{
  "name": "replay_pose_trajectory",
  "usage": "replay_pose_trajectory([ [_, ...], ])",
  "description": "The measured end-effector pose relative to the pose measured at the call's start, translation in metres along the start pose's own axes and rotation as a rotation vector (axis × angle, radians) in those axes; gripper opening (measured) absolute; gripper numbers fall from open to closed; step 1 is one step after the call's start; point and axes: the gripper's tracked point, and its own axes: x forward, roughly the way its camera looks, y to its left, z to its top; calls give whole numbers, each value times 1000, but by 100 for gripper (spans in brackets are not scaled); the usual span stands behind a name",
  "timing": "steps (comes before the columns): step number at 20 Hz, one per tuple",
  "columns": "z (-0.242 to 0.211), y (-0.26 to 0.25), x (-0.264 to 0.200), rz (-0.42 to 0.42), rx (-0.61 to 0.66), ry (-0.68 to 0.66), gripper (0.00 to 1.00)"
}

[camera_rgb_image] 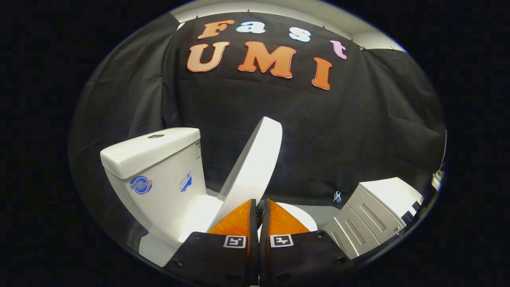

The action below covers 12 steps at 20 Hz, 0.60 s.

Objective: Open the toilet lid.

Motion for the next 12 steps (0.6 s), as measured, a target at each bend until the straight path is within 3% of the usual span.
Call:
replay_pose_trajectory([
  [12,28,69,-6,25,-87,-64,8],
])
